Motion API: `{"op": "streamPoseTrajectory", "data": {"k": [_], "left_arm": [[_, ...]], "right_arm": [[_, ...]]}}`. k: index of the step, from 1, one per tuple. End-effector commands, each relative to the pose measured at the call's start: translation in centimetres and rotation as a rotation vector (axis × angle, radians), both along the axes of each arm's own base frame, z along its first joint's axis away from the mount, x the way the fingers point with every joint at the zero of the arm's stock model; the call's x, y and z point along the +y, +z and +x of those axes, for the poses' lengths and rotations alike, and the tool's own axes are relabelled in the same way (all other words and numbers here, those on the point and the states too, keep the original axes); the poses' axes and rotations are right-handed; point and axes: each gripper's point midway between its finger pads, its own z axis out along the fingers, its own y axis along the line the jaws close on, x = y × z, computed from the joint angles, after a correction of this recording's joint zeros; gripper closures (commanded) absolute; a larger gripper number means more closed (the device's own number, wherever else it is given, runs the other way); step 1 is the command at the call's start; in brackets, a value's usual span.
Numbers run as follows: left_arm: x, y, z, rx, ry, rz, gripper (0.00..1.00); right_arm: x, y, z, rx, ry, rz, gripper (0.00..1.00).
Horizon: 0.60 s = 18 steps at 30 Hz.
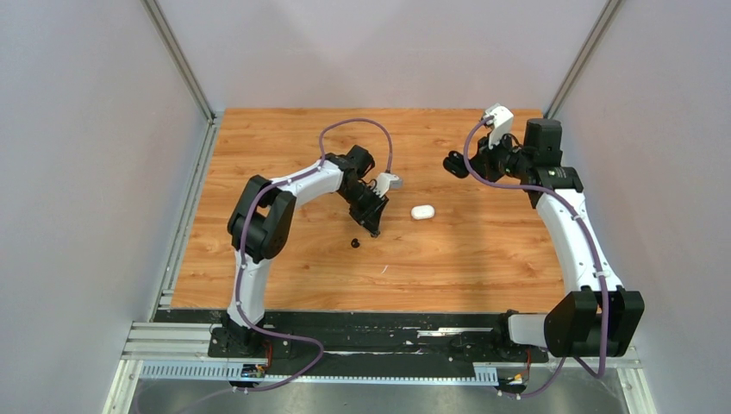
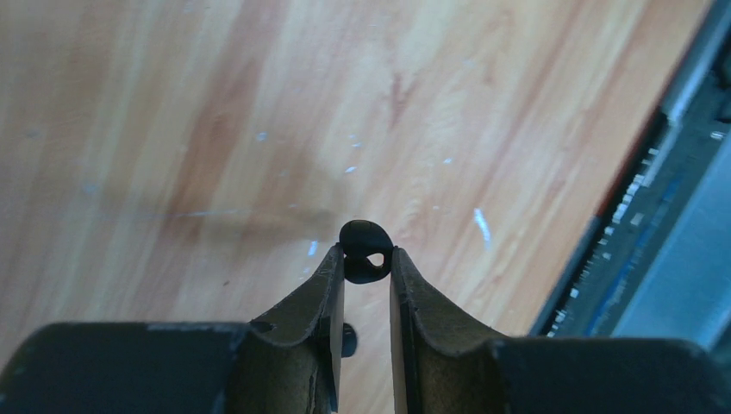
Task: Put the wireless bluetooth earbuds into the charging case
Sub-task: Adjust the earbud at the center of the board.
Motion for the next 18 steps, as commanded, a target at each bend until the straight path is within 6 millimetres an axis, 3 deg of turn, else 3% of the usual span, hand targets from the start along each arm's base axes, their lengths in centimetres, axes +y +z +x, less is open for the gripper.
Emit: {"op": "streamPoseTrajectory", "data": {"k": [1, 7, 18], "left_arm": [[-1.9, 1.9, -3.0, 0.203, -0.106, -0.183, 0.72], [-0.8, 0.0, -3.2, 0.239, -0.091, -0.116, 0.7], [1.3, -2.1, 1.1, 0.093, -0.033, 0.038, 0.63]], "right_arm": [[-0.6, 2.1, 0.1, -0.068, -0.017, 0.027, 1.0], [-0.6, 2.1, 0.1, -0.067, -0.018, 0.03, 1.0], [-0.6, 2.7, 0.1, -0.075, -0.02, 0.04, 1.0]]}}
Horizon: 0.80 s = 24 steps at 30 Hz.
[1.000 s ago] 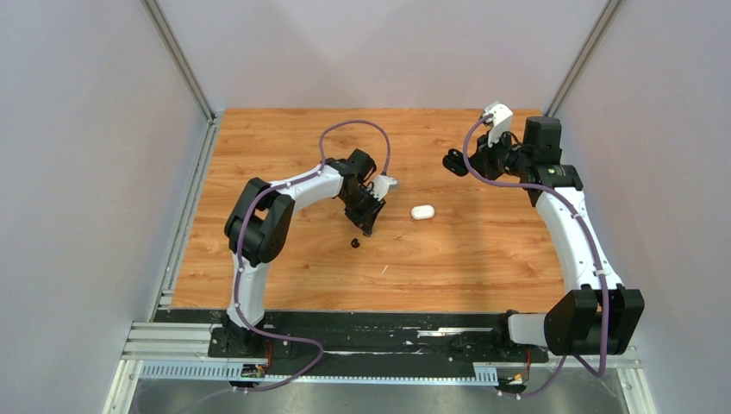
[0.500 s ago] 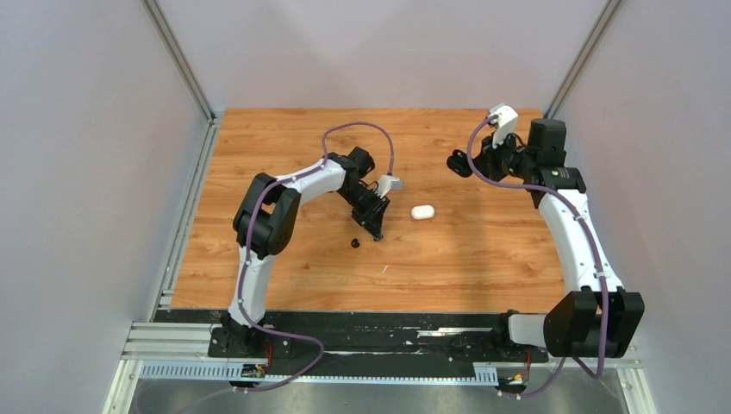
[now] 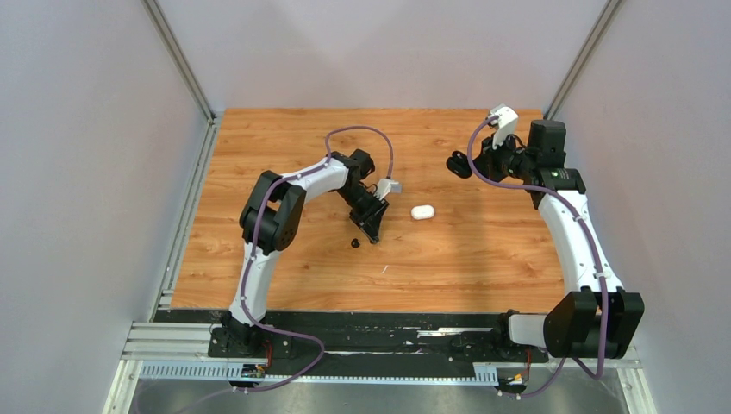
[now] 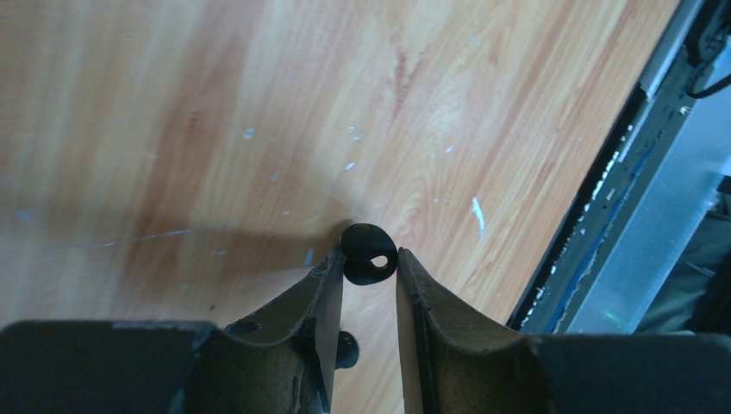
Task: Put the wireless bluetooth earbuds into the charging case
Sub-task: Adjust the earbud at the center of the board.
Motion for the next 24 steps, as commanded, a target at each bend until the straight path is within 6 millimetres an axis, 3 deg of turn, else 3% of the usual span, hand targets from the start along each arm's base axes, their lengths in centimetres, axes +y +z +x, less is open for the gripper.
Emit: {"op": "streamPoseTrajectory", "data": {"k": [1, 17, 24], "left_arm": [[1.3, -0.8, 3.0, -0.118, 0.012, 0.069, 0.63], [3.1, -1.4, 5.8, -0.226, 0.047, 0.153, 0.58], [3.3, -1.2, 6.1, -0.248, 0.046, 0.163, 0.69]], "right_arm": [[0.2, 2.2, 0.0, -0.067, 0.002, 0.026, 1.0], [0.3, 2.3, 0.2, -0.06, 0.003, 0.04, 1.0], [0.3, 2.3, 0.2, -0.058, 0.003, 0.045, 1.0]]}}
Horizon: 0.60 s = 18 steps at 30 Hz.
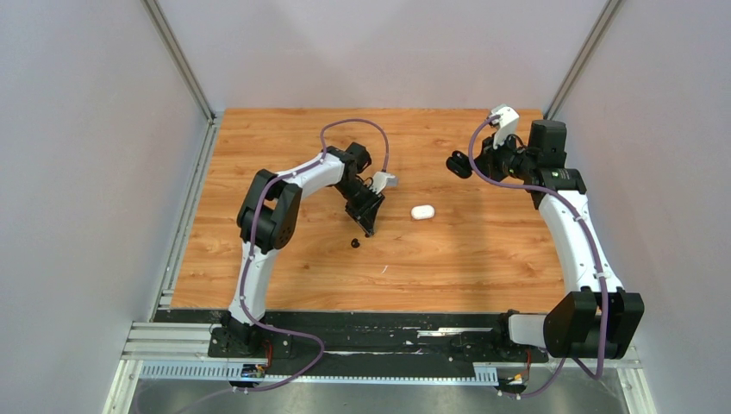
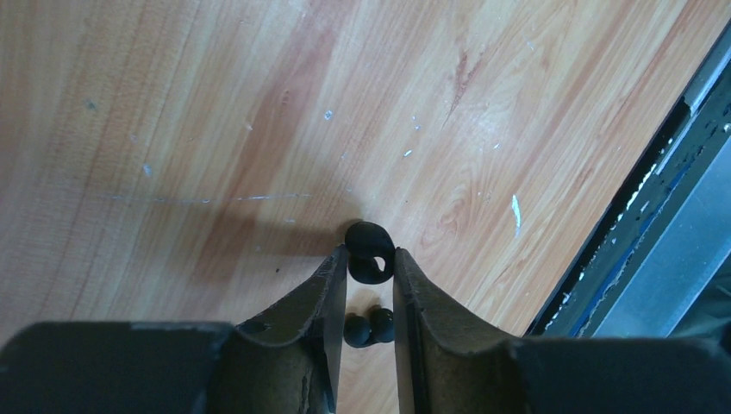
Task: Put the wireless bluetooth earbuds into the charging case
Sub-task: Adjust the earbud at the center of the board.
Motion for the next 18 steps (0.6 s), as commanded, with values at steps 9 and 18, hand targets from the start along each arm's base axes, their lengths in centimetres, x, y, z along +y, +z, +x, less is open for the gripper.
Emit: {"op": "streamPoseTrajectory", "data": {"k": [9, 18], "left_arm": [[2.1, 0.1, 4.0, -0.201, 0.014, 0.103, 0.78], [1.5, 0.0, 2.3, -0.115, -0.015, 0.042, 0.86]], "right_arm": [[0.2, 2.3, 0.3, -0.067, 0.006, 0.03, 1.0], [0.2, 2.2, 0.1, -0.062, 0.008, 0.034, 1.0]]}}
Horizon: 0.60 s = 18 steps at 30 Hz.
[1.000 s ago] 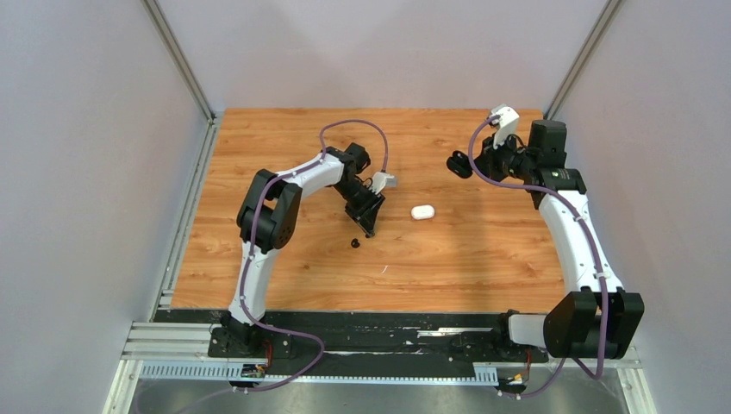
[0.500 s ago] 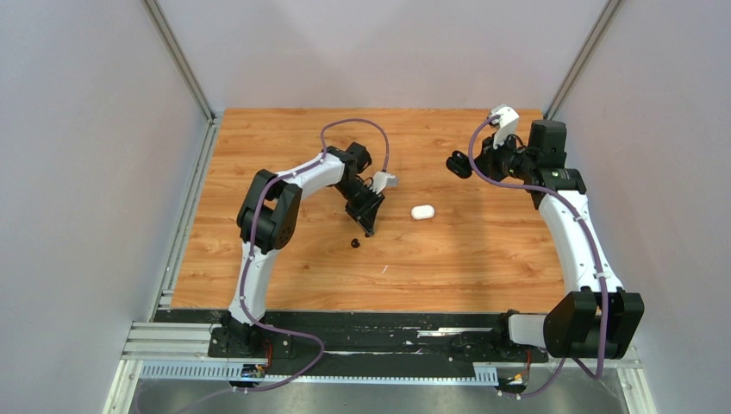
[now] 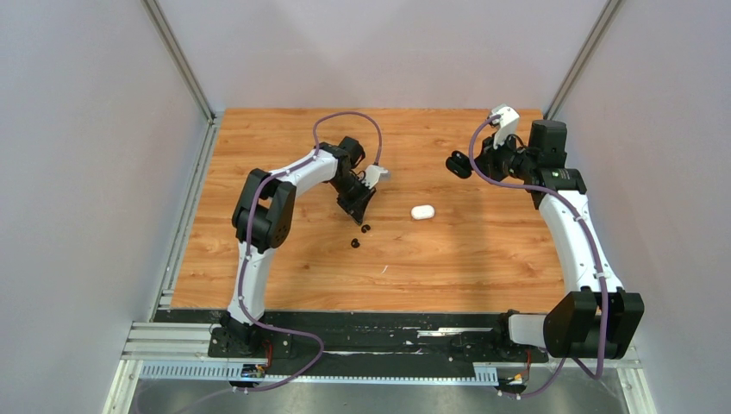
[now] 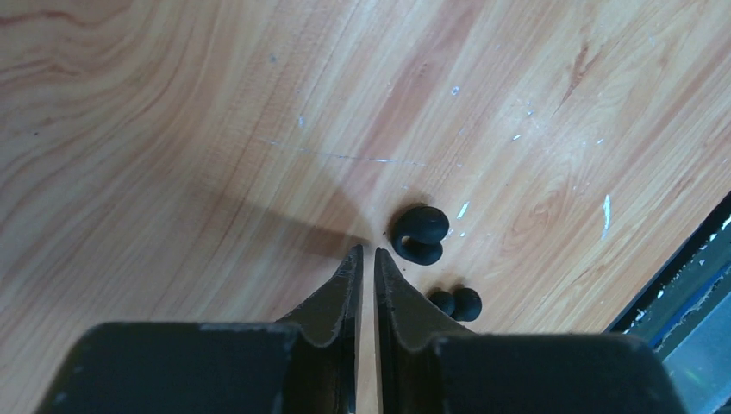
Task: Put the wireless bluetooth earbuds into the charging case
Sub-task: Adjust the earbud at the center of the board.
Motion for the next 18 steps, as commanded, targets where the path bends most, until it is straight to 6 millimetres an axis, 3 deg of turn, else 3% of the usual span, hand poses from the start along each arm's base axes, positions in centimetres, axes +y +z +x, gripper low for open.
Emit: {"op": "streamPoseTrajectory", "data": {"k": [1, 8, 18], "left_arm": [[-0.8, 0.3, -0.7, 0.025, -0.045, -0.052, 0.87], [-0.6, 0.2, -0.5, 0.038, 0.018, -0.036, 0.71], [-0.6, -0.7, -1.9, 0.069, 0.023, -0.019, 0.73]], "right_arm": [[0.1, 2.1, 0.2, -0.065, 0.004, 0.025, 1.0], [0.2, 2.0, 0.1, -0.062, 0.004, 0.029, 1.0], [0.1, 2.0, 0.0, -0.062, 0.004, 0.031, 1.0]]}}
